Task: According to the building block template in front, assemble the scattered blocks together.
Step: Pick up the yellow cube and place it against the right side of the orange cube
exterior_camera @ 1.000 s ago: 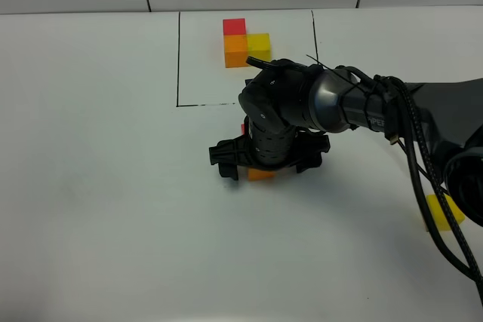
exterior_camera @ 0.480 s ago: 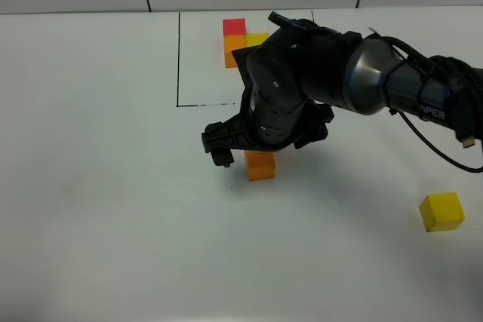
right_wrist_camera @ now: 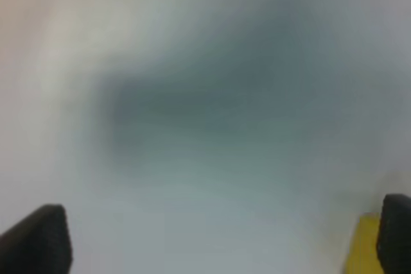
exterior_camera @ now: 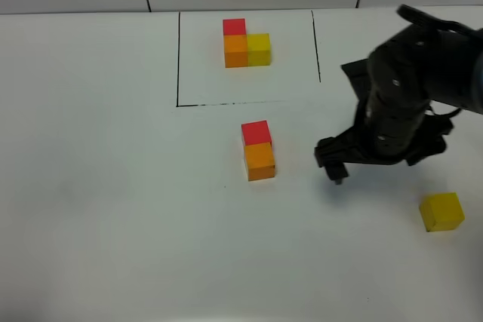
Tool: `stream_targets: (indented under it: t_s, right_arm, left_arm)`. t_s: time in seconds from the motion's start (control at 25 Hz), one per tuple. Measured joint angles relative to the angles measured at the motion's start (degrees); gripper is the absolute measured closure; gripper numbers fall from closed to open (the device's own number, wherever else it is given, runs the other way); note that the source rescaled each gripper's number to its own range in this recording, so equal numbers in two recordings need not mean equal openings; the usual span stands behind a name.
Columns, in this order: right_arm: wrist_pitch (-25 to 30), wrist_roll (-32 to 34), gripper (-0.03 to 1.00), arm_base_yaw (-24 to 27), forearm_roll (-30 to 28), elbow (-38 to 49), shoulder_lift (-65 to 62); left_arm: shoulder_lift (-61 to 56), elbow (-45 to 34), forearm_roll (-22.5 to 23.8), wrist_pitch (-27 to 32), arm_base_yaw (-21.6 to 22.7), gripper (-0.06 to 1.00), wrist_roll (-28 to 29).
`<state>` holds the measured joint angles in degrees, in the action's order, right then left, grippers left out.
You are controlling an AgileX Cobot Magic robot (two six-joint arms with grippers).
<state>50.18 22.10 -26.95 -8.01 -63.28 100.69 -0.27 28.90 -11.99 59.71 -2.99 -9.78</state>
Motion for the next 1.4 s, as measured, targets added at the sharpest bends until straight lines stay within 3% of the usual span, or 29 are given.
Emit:
stream_targets:
  t_s: [0.28,0.64,1.2,1.4]
  right_arm:
    - [-2.06,-4.89,0.06,11.28,0.38,13.23,-10.0]
    - [-16.05,-15.24,0.1,19.23,7.45,23.31,-10.96]
    - [-19.18,-20.04,0.15,19.84,11.7,23.8,-5.71]
    - [-19.49,-20.16,0.3,19.84,12.01,23.8,-5.51]
  left_arm:
    - [0.0,0.0,0.0,0.0,0.0,0.14,0.0]
    - [0.0,0.0,0.0,0.0,0.0,0.14,0.0]
    - [0.0,0.0,0.0,0.0,0.0,0.14,0.0]
    - [0.0,0.0,0.0,0.0,0.0,0.14,0.0]
